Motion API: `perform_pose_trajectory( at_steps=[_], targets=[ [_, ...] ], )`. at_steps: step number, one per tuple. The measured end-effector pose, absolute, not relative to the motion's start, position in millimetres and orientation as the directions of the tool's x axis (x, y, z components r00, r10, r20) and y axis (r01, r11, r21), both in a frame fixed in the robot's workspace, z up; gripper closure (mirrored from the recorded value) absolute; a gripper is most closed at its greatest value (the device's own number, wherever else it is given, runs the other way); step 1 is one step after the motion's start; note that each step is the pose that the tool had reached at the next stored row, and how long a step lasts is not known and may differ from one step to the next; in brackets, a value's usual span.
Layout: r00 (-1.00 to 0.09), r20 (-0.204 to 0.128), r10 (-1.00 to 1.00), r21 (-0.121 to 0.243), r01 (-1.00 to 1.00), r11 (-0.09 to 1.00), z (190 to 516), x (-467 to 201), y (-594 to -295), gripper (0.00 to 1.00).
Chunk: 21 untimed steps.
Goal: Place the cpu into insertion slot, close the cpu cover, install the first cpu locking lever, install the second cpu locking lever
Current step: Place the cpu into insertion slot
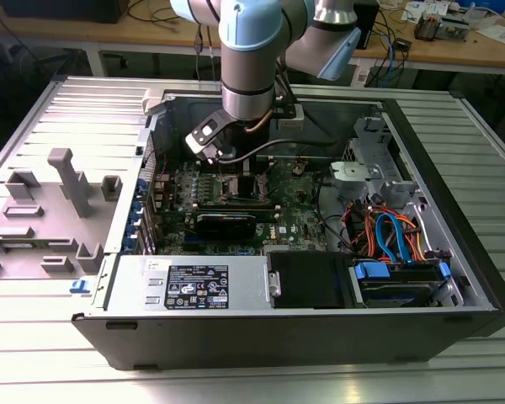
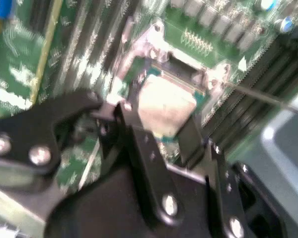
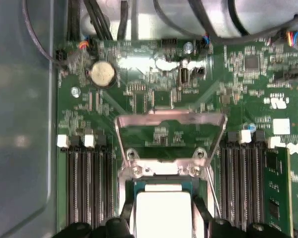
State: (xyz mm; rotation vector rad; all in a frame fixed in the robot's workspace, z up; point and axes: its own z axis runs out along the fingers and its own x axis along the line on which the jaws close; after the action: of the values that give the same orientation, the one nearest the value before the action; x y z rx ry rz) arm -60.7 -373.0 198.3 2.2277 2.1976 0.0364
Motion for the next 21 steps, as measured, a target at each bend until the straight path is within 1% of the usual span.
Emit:
perform_pose_trajectory(
  at_steps=[13,21],
  targets=[
    [-0.023,0.008,1.000,0.025,0.999,0.022,198.5,-60.7,-375.1,0.45],
    [-0.024,0.008,1.000,0.025,0.999,0.024,198.5,-60.7,-375.1,0.45]
  ],
)
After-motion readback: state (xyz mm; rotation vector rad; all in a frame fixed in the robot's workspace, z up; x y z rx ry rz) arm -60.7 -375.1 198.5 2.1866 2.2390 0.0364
